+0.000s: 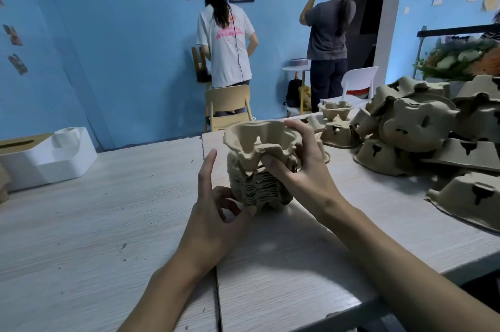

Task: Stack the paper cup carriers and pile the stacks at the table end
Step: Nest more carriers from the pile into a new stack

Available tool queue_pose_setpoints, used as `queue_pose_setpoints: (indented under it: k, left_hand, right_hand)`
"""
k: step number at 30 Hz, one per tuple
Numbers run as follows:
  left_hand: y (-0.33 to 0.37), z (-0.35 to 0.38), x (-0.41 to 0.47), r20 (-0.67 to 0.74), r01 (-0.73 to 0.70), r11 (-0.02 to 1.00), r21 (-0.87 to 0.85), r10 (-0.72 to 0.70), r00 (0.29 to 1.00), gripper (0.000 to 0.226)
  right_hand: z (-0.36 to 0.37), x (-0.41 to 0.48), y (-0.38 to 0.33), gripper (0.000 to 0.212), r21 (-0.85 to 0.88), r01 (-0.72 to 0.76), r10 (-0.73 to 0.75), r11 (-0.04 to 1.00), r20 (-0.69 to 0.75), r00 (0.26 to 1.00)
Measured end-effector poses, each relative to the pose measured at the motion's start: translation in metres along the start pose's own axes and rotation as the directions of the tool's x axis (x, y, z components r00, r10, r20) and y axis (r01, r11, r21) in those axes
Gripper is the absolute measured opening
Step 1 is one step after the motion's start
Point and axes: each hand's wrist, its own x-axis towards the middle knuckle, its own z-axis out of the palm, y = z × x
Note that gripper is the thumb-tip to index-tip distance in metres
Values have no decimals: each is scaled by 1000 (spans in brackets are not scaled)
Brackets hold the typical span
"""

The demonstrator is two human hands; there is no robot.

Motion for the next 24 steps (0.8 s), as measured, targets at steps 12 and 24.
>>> queue_pose_setpoints:
  k: [12,24]
  left_hand:
    - [-1,0,-2,-24,-54,998,-40,53,998,118]
    - [-2,0,-1,-30,-43,999,-19,43,999,116]
  right_hand:
    - [-5,0,1,36,-68,26,-26,997,4,1000]
    - [-8,3,6,24,-145,56,-55,988,14,998]
